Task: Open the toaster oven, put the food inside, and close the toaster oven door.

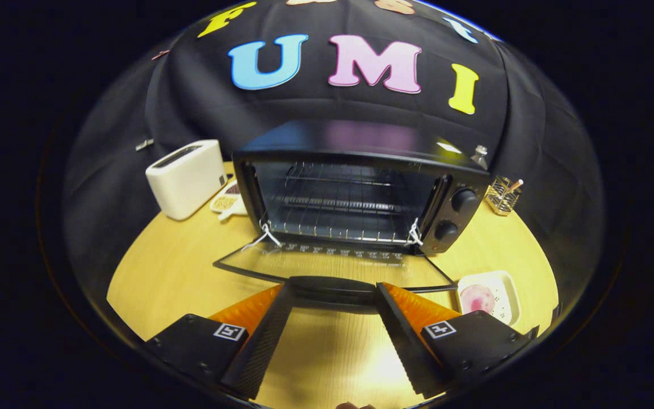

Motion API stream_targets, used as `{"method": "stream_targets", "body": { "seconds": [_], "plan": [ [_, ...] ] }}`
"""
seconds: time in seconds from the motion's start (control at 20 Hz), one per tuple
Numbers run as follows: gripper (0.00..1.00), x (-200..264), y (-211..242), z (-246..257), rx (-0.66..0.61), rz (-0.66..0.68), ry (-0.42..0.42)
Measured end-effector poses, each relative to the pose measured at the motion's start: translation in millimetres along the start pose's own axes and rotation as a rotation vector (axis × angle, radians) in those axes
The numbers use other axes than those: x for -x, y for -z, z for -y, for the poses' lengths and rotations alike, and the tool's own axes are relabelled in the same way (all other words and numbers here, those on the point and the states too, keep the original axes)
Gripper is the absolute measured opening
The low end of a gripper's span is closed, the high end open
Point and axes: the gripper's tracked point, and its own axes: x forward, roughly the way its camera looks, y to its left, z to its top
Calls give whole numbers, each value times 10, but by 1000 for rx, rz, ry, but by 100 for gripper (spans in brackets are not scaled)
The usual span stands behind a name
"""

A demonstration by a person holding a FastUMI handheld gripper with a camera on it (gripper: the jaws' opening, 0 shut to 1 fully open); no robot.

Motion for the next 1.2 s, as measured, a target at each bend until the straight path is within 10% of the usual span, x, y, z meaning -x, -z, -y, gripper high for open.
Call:
{"method": "stream_targets", "body": {
  "seconds": [1.2],
  "plan": [
    [100, 696, -295, 2184, -227, -24, -163]
  ]
}}
